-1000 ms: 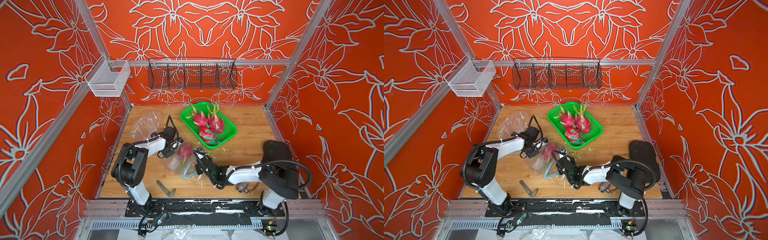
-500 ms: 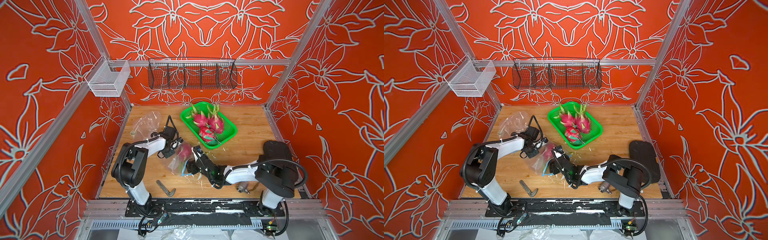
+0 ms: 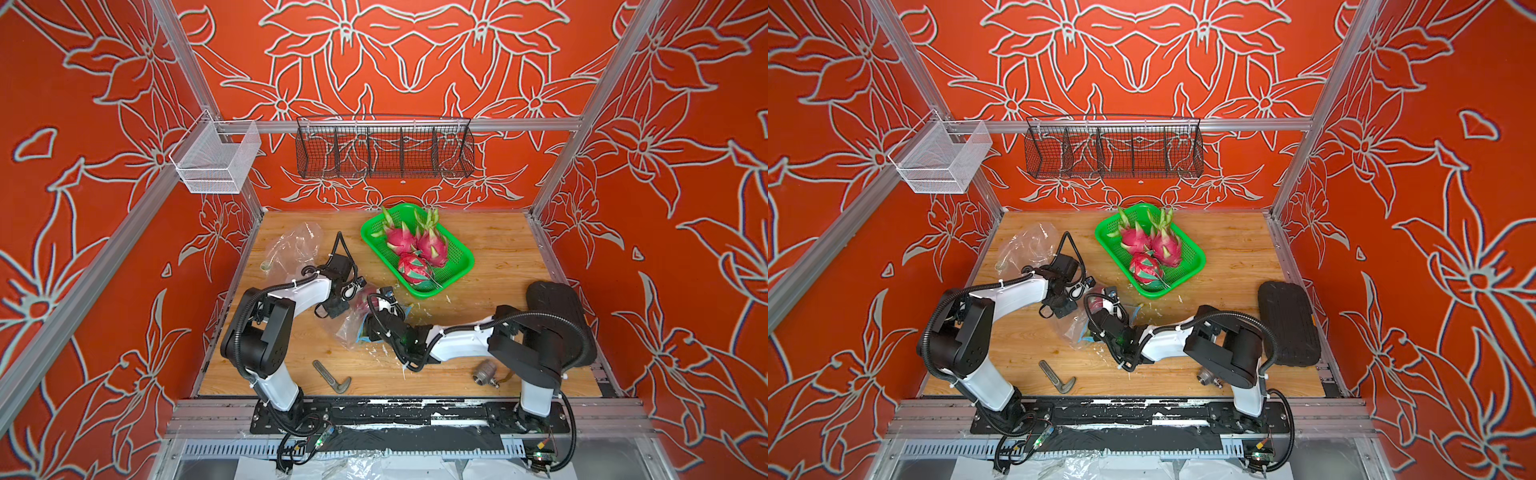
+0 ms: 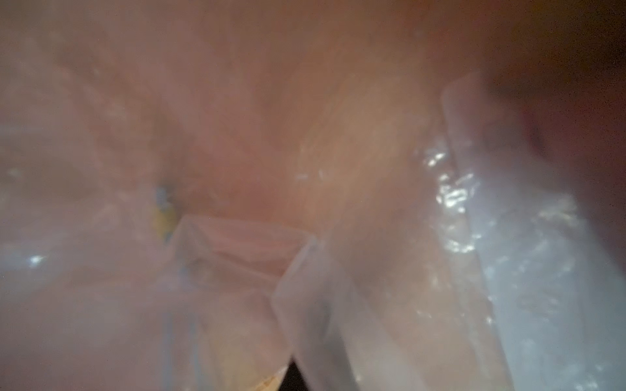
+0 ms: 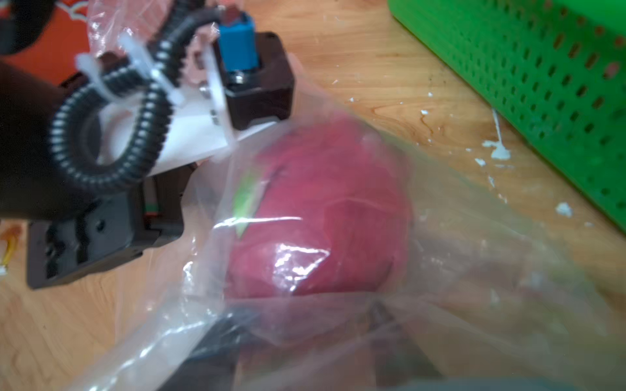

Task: Open the zip-top bag and take out the dragon fruit
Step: Pick up the dragon fruit from the zipper food storage bag.

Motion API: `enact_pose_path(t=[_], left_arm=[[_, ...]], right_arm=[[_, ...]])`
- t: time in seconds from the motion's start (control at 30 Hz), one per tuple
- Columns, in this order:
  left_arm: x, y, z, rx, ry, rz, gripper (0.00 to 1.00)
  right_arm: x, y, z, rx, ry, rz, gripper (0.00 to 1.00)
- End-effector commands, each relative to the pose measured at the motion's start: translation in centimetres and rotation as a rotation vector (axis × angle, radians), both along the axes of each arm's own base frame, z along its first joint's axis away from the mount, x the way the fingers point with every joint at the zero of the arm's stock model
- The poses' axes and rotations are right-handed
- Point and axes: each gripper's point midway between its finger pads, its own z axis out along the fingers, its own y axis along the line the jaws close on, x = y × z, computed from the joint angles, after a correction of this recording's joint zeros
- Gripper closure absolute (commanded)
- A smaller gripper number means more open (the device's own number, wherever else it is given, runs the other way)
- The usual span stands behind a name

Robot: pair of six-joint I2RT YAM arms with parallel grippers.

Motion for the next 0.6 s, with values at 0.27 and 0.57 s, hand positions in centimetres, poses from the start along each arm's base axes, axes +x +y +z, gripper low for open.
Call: enact_pose_path(t=[0.27,0.57], left_arm=[[-1.3,0.3,-0.7,0.020,0.050,-0.040,1.00],[0.3,1.8,-0.6,0.081,0.000,-0.022,1.00]], right_arm=[[-0.4,-2.0,0.1,-0.072,-0.088,0.045,0.95],[-1.2,-3.6,3.2,-0.121,-0.151,0.120,1.00]])
